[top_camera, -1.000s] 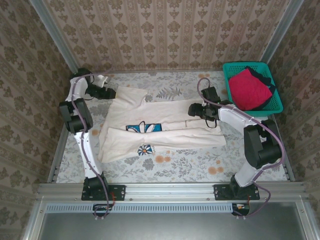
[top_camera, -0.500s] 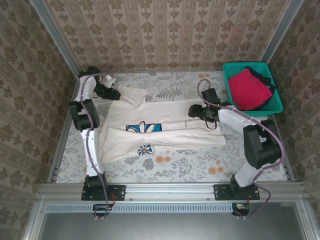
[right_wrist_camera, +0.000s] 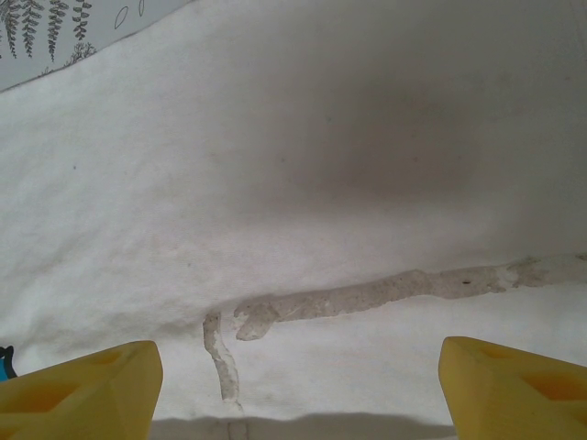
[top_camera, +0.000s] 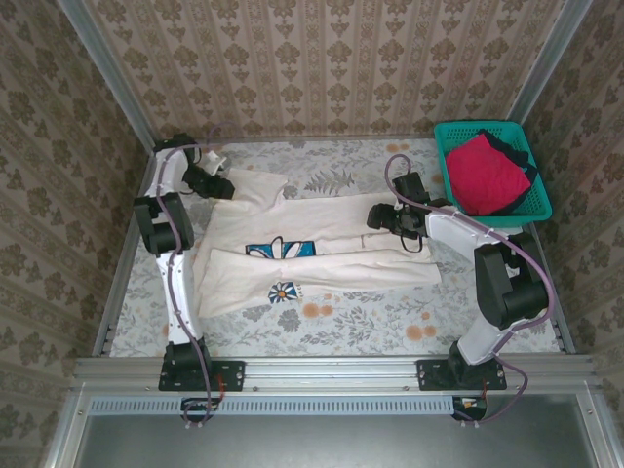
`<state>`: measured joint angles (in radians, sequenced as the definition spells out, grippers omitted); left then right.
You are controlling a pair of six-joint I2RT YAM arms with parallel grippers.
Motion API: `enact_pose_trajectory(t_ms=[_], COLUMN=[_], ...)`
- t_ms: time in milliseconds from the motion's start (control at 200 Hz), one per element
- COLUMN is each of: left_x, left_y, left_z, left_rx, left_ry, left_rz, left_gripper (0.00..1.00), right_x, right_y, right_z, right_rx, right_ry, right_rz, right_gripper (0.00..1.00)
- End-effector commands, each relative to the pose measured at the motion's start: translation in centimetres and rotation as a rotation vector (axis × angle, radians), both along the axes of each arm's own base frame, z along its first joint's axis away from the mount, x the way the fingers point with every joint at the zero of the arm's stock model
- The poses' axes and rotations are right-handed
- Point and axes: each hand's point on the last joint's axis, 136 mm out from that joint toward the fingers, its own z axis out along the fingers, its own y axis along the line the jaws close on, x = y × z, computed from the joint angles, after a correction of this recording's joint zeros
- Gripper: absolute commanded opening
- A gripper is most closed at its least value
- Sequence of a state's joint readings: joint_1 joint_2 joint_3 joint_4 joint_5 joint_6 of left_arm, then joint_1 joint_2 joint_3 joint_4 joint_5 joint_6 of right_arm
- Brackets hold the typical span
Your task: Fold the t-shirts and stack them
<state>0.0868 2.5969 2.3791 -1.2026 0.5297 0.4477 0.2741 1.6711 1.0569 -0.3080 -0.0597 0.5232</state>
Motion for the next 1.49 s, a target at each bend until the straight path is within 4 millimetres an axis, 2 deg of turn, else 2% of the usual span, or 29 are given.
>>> enact_pose_trajectory(t_ms=[0, 225, 490, 560, 720, 810, 920, 1020, 1145, 1230, 1360, 1490], left_x=[-0.2, -1.9, -1.7, -1.5, -2.0, -2.0, -2.2, -2.1, -1.9, -2.0, -2.3, -2.4], left_y=[1.9, 2.8, 2.0, 1.5, 0.4, 0.6, 1.1, 1.5, 1.8, 1.6, 0.7, 1.3], left_z=[1.6, 1.6, 0.7, 0.5, 0.6, 0.3, -0.1, 0.6, 2.0, 3.6, 5.8, 6.2], left_rx=[0.038, 0.064, 0.066, 0.064, 0.051, 0.065, 0.092, 0.091, 0.098, 0.075, 0.006, 0.026], left_ry=[-0.018, 0.018, 0.012, 0.014, 0.031, 0.022, 0.034, 0.022, -0.041, -0.093, -0.154, -0.191], left_rz=[0.028, 0.031, 0.046, 0.036, 0.01, 0.01, 0.015, 0.036, 0.052, 0.064, 0.08, 0.121], left_gripper=[0.5, 0.49, 0.42, 0.32, 0.23, 0.16, 0.0, 0.0, 0.0, 0.0, 0.0, 0.0], right_x=[0.9, 0.8, 1.1, 1.1, 1.0, 0.9, 0.9, 1.0, 2.3, 3.6, 6.4, 9.1], right_y=[0.3, 0.3, 0.8, 0.8, 0.6, 0.5, 0.4, 0.4, 0.3, -0.5, -3.9, -6.8], right_z=[0.4, 0.0, -0.3, -0.3, -0.3, -0.6, -0.8, -0.7, 0.4, 1.0, 1.3, 1.0], right_rx=[0.01, 0.009, 0.033, 0.03, 0.018, 0.014, 0.011, 0.012, 0.003, -0.028, -0.146, -0.258], right_ry=[-0.023, -0.016, -0.009, -0.008, -0.009, -0.001, 0.003, -0.001, -0.031, -0.043, -0.054, -0.032], right_rz=[-0.004, -0.007, 0.0, -0.001, -0.006, -0.005, -0.007, -0.013, -0.032, -0.064, -0.163, -0.232], right_gripper=[0.8, 0.8, 0.8, 0.8, 0.8, 0.8, 0.8, 0.8, 0.8, 0.8, 0.78, 0.7])
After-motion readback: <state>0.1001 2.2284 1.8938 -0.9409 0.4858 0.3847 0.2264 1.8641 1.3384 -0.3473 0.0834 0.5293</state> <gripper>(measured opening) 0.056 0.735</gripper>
